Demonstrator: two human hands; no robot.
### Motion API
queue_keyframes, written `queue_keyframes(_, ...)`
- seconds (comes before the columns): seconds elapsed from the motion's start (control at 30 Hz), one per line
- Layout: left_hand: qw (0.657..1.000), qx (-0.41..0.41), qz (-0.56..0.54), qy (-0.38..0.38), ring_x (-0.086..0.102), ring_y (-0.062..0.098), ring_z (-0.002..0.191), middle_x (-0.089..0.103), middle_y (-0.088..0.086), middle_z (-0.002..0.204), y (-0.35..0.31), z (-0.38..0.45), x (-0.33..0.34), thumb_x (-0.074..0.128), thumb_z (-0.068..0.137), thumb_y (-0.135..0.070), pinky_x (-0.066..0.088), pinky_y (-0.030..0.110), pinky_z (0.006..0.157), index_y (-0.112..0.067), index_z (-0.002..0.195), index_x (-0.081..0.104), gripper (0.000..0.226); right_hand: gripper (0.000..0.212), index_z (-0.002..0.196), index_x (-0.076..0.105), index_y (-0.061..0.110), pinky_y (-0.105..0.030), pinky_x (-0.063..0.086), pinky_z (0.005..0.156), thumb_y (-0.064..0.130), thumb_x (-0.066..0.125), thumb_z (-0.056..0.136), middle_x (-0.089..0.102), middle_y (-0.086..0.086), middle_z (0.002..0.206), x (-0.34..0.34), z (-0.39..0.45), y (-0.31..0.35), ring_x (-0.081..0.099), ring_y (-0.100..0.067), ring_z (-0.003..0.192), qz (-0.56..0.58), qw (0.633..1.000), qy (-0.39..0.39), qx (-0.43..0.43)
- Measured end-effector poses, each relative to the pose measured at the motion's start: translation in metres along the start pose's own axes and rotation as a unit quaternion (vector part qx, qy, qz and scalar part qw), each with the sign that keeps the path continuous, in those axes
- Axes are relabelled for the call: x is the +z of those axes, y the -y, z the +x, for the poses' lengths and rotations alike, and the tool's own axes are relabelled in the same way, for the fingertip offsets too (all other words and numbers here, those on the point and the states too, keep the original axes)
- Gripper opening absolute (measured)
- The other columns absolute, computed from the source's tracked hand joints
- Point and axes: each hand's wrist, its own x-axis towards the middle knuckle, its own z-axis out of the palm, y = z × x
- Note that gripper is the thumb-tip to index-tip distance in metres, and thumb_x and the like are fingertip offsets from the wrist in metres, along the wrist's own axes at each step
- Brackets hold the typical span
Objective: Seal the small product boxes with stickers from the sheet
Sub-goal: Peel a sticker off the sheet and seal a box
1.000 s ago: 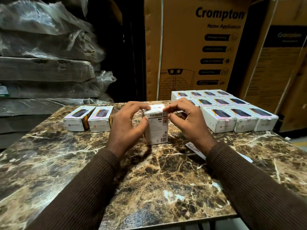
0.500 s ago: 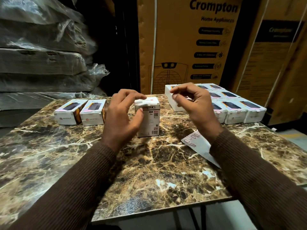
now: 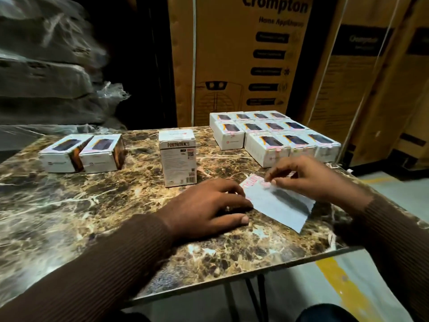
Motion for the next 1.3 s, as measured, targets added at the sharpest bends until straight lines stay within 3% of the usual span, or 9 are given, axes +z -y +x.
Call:
queue_keyframes(0.1,1.000,-0.012,-0.019,-0.005,0.054,0.000,0.117,0.057,-0.017,0.131,0.001,-0.001,-0.003,0.040,0.104,-0.069,0.055,0.034,0.094,-0.037,0.134,0.068,0.052,0.018,0.098,0.079,0.037,-0.031,0.059,0.082,0.020,0.076,0.095,0.074,0.024,0.097,0.005,-0.012,-0.004,0.068,0.002,0.093,-0.044,0.999,0.020,0.002)
queue_keyframes(0.2,0.999,-0.019,-0.044,-0.008,0.057,0.002,0.113,0.059,-0.017,0.125,0.005,-0.001,-0.004,0.044,0.104,-0.068,0.055,0.036,0.090,-0.035,0.123,0.071,0.046,0.012,0.101,0.081,0.032,-0.021,0.053,0.077,0.022,0.077,0.094,0.073,0.023,0.097,0.012,-0.020,0.002,0.068,0.002,0.093,-0.057,0.997,0.004,-0.047)
queue_keyframes(0.37,0.994,-0.042,-0.084,-0.052,0.061,0.005,0.102,0.059,-0.013,0.114,0.013,0.003,-0.001,0.054,0.104,-0.058,0.057,0.036,0.081,-0.027,0.108,0.073,0.037,0.012,0.104,0.081,0.029,-0.011,0.047,0.070,0.024,0.077,0.094,0.072,0.021,0.093,0.016,-0.017,0.003,0.067,0.001,0.088,-0.050,0.997,-0.034,-0.057)
queue_keyframes(0.47,0.992,-0.060,-0.093,-0.054,0.059,0.006,0.107,0.058,-0.012,0.118,0.013,0.019,0.003,0.055,0.103,-0.059,0.057,0.038,0.086,-0.027,0.115,0.071,0.038,0.013,0.103,0.081,0.027,-0.014,0.046,0.070,0.021,0.077,0.093,0.071,0.019,0.093,0.014,0.000,0.001,0.064,0.003,0.088,-0.047,0.996,-0.060,-0.039)
queue_keyframes(0.67,0.996,-0.071,-0.058,0.000,0.055,0.008,0.112,0.058,-0.009,0.129,0.012,0.046,0.019,0.053,0.101,-0.065,0.056,0.040,0.091,-0.026,0.137,0.064,0.053,0.012,0.100,0.080,0.030,-0.040,0.058,0.078,0.022,0.081,0.091,0.070,0.014,0.094,0.026,0.017,-0.008,0.066,-0.004,0.086,-0.036,0.999,-0.012,-0.025)
queue_keyframes(0.77,0.997,-0.069,-0.045,0.000,0.052,0.005,0.116,0.056,-0.010,0.134,0.011,0.043,0.020,0.053,0.103,-0.063,0.056,0.039,0.094,-0.029,0.142,0.061,0.052,0.010,0.098,0.080,0.032,-0.035,0.056,0.074,0.026,0.082,0.090,0.071,0.014,0.093,0.031,0.016,-0.016,0.066,-0.002,0.085,-0.022,0.999,-0.025,-0.031)
queue_keyframes(0.93,0.996,-0.079,-0.026,-0.002,0.048,0.004,0.109,0.057,-0.009,0.123,0.009,0.044,0.019,0.054,0.102,-0.062,0.052,0.037,0.095,-0.025,0.131,0.059,0.047,0.008,0.093,0.079,0.031,-0.032,0.053,0.074,0.023,0.081,0.090,0.069,0.013,0.091,0.033,0.016,-0.015,0.064,-0.004,0.084,-0.019,0.999,-0.033,-0.029)
queue_keyframes(1.17,0.997,-0.074,-0.024,0.001,0.051,0.008,0.111,0.058,-0.007,0.125,0.009,0.045,0.018,0.054,0.102,-0.062,0.053,0.039,0.094,-0.020,0.134,0.060,0.053,0.004,0.098,0.069,0.028,-0.021,0.038,0.073,0.026,0.067,0.101,0.061,0.016,0.097,0.037,0.015,-0.012,0.056,0.003,0.091,-0.081,0.996,-0.014,-0.044)
queue_keyframes(1.3,0.997,-0.070,-0.022,-0.001,0.052,0.009,0.113,0.058,-0.006,0.126,0.009,0.045,0.018,0.055,0.102,-0.061,0.052,0.038,0.096,-0.019,0.134,0.061,0.054,0.006,0.100,0.067,0.023,-0.021,0.041,0.074,0.025,0.063,0.104,0.061,0.014,0.099,0.037,0.013,-0.013,0.056,0.000,0.092,-0.078,0.996,-0.012,-0.041)
